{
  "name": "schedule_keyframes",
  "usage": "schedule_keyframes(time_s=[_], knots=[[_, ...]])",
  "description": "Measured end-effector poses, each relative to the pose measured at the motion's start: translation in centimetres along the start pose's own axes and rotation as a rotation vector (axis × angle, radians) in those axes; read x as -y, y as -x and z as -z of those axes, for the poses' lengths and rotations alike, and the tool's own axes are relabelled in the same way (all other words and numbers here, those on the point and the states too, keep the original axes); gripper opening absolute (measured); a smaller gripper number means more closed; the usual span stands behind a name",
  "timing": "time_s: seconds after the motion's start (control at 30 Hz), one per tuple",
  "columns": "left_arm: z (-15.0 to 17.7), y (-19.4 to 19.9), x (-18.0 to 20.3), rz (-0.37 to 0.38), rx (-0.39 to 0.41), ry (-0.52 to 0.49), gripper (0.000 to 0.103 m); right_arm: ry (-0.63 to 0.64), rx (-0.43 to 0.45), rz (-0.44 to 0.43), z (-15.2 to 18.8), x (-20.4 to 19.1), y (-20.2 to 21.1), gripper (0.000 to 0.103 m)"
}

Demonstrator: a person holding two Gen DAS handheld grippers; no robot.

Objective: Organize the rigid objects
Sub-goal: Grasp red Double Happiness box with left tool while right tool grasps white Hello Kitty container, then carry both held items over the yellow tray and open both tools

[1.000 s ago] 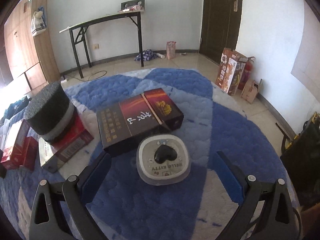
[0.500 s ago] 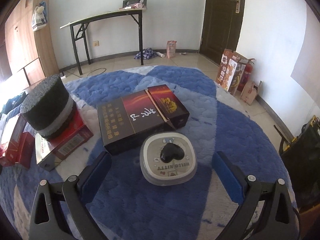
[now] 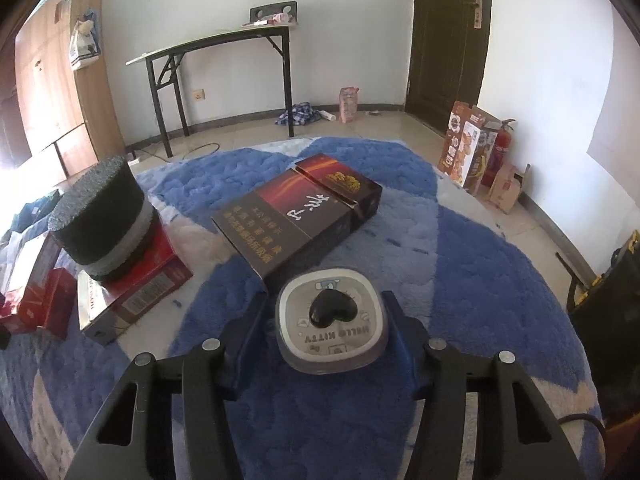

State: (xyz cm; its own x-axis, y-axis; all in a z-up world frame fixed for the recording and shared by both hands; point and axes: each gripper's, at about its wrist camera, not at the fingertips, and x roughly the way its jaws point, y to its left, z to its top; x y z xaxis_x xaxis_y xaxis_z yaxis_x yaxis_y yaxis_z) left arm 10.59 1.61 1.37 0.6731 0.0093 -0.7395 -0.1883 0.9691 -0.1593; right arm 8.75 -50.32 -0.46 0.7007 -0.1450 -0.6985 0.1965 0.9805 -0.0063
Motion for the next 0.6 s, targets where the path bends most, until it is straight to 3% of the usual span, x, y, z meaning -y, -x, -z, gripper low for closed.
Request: schedule_keyframes(time_s=[0.27, 0.4, 0.53, 0.6], knots=[[-1.9, 4.6, -3.4, 0.095, 0.064, 0.056, 0.092, 0.036, 0.039, -0.011, -0.8, 0.0, 3.0, 0.054], [-2.3, 9.4, -5.3, 0.025, 0.158, 0.031, 0.092, 0.131, 0.149, -0.007, -1.3, -1.3, 6.9, 0.054], [-1.3, 16.2, -9.8, -0.077, 0.304, 0.091, 0.092, 0.210, 0.274, -0.227, -1.5, -4.8, 12.0, 0.054], [-0.6, 17.8, -12.8, -0.115, 0.310, 0.104, 0.092, 0.262, 0.319, -0.365, -1.2, -7.7, 14.3, 0.054]])
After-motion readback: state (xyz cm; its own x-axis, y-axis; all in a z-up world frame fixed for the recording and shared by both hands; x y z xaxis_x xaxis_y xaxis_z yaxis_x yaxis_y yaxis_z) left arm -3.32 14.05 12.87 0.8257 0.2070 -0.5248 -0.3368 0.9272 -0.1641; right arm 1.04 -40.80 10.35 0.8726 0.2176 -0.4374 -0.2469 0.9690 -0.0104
